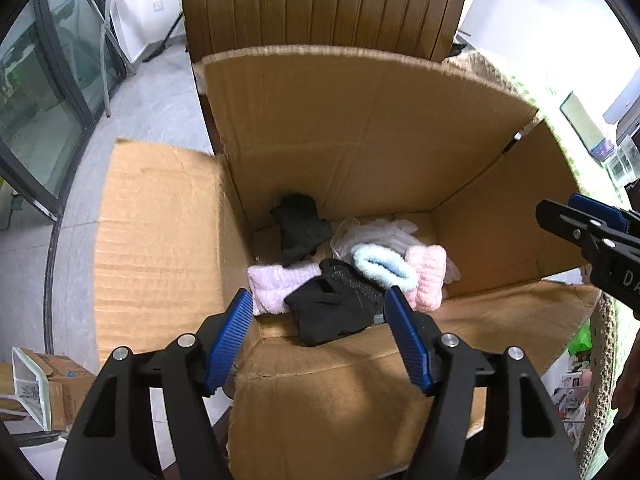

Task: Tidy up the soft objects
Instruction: 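Lift both tools out of the box and return them over the table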

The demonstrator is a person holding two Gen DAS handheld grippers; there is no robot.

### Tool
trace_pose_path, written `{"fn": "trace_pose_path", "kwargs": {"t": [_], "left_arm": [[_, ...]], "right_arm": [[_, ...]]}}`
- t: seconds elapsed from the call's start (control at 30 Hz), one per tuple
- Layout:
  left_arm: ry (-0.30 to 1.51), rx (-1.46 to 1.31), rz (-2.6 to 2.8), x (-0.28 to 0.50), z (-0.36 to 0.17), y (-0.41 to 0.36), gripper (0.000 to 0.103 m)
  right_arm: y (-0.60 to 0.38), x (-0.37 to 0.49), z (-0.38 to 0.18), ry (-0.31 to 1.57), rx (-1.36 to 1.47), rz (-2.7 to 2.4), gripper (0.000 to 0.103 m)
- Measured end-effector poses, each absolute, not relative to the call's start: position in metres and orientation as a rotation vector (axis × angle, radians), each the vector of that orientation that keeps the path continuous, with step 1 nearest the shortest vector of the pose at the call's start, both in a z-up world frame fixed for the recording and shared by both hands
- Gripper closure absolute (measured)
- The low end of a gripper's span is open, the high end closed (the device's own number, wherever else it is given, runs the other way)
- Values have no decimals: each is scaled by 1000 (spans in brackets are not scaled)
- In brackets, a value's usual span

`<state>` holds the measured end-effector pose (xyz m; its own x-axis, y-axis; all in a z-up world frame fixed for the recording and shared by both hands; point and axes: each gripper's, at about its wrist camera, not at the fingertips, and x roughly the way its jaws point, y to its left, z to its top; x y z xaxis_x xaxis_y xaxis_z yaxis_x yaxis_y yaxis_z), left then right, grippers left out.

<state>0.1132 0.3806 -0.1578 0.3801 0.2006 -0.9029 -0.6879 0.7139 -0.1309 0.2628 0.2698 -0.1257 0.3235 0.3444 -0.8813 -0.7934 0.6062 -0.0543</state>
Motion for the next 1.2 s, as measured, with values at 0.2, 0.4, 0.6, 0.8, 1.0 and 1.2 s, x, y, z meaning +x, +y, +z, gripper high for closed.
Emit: {"fn": "trace_pose_path", "kwargs": {"t": [0.2, 0.4, 0.6, 0.8, 1.0, 1.2], "left_arm": [[895, -460, 623, 105, -105, 366, 37], [661, -383, 685, 82, -45, 345, 24], [412, -289, 721, 53, 2, 314, 10], [313, -211, 674, 43, 33, 286, 8], [305, -208, 654, 39, 41, 273, 8], [313, -210, 634, 39, 40, 268, 8]], "right_arm": [[247, 257, -86, 881, -442, 828, 45], [209, 246, -29, 722, -304, 831, 37], [159, 222, 12, 525, -182, 841, 32], [123, 202, 35, 402, -94, 824, 27], [114, 196, 38, 396, -103, 800, 27], [103, 193, 29, 414, -92, 776, 27]]}}
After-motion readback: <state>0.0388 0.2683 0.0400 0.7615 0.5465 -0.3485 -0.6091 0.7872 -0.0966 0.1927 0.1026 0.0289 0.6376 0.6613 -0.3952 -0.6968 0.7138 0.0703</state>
